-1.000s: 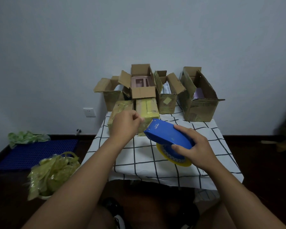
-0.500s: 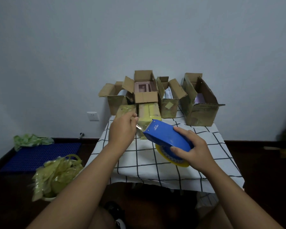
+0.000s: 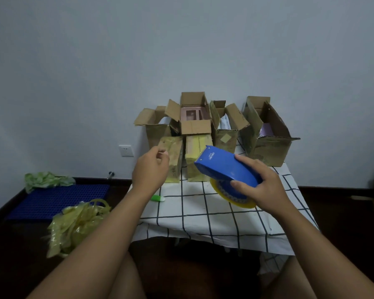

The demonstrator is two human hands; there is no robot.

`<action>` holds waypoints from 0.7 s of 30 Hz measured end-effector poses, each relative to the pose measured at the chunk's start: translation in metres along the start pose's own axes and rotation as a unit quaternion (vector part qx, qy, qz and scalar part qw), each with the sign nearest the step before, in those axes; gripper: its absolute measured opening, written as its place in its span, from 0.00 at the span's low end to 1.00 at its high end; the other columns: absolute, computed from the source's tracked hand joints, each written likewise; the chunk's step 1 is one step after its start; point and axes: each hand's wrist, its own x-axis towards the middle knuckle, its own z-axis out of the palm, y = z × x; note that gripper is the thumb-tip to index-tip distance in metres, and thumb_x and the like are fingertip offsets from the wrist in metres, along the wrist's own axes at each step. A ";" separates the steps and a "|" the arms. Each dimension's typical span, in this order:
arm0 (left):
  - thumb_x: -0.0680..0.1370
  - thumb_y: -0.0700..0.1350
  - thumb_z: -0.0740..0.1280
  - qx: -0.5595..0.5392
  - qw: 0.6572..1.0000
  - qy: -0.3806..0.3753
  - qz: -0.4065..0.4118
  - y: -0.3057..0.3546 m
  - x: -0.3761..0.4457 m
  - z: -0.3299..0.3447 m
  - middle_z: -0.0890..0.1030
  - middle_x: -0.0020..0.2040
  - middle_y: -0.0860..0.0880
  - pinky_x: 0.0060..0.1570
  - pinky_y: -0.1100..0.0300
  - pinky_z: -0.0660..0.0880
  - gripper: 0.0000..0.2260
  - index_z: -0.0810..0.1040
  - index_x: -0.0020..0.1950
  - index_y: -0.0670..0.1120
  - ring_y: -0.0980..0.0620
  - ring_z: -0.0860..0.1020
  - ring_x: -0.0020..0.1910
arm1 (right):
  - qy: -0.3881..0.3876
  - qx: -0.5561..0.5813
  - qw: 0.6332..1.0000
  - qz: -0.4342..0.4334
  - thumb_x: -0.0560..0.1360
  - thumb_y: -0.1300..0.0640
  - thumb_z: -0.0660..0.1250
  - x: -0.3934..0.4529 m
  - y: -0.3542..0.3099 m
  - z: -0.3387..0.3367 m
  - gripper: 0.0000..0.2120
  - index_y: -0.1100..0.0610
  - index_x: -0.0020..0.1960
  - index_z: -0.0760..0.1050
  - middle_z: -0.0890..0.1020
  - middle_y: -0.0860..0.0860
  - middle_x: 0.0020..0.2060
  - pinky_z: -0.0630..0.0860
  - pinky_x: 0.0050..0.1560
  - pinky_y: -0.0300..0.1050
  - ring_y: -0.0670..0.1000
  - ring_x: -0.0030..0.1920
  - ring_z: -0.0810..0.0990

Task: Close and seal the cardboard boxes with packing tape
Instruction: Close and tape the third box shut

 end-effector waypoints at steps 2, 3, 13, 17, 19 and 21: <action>0.81 0.51 0.62 -0.023 1.000 -0.006 0.007 -0.007 0.006 0.004 0.81 0.54 0.52 0.47 0.58 0.73 0.13 0.78 0.62 0.48 0.52 0.78 0.53 | -0.001 0.014 1.000 0.001 0.66 0.39 0.71 0.012 -0.002 -0.001 0.29 0.34 0.66 0.71 0.75 0.31 0.57 0.77 0.53 0.40 0.42 0.57 0.76; 0.81 0.51 0.62 -0.030 0.999 -0.009 0.015 -0.010 0.010 0.006 0.80 0.56 0.52 0.50 0.58 0.74 0.14 0.77 0.63 0.48 0.52 0.78 0.55 | -0.002 0.023 1.000 0.004 0.66 0.41 0.72 0.020 -0.004 -0.001 0.29 0.34 0.66 0.72 0.75 0.32 0.57 0.78 0.52 0.37 0.42 0.57 0.77; 0.80 0.53 0.63 -0.040 0.999 -0.006 0.030 -0.050 0.090 0.029 0.74 0.65 0.51 0.54 0.60 0.67 0.18 0.72 0.69 0.50 0.57 0.70 0.59 | -0.008 0.061 0.998 0.011 0.68 0.48 0.72 0.126 -0.016 0.021 0.25 0.38 0.64 0.75 0.77 0.40 0.60 0.77 0.48 0.33 0.41 0.54 0.79; 0.80 0.53 0.64 -0.021 0.999 -0.016 0.040 -0.072 0.130 0.048 0.71 0.68 0.51 0.55 0.62 0.65 0.20 0.70 0.72 0.51 0.55 0.69 0.65 | -0.028 0.064 0.997 0.010 0.68 0.47 0.73 0.172 -0.003 0.038 0.24 0.37 0.63 0.76 0.78 0.43 0.60 0.78 0.50 0.37 0.45 0.55 0.80; 0.80 0.53 0.64 -0.005 0.999 -0.024 0.047 -0.082 0.147 0.057 0.71 0.69 0.52 0.56 0.61 0.64 0.21 0.69 0.72 0.51 0.56 0.68 0.65 | -0.034 0.063 0.997 0.014 0.66 0.43 0.72 0.193 0.007 0.048 0.25 0.34 0.63 0.76 0.78 0.41 0.60 0.79 0.51 0.40 0.46 0.56 0.80; 0.80 0.53 0.64 0.012 0.998 -0.034 0.060 -0.092 0.160 0.063 0.72 0.68 0.52 0.59 0.60 0.65 0.21 0.70 0.71 0.50 0.58 0.67 0.64 | -0.040 0.072 0.996 0.027 0.65 0.41 0.71 0.212 0.014 0.057 0.25 0.32 0.62 0.76 0.78 0.39 0.59 0.79 0.51 0.40 0.45 0.56 0.80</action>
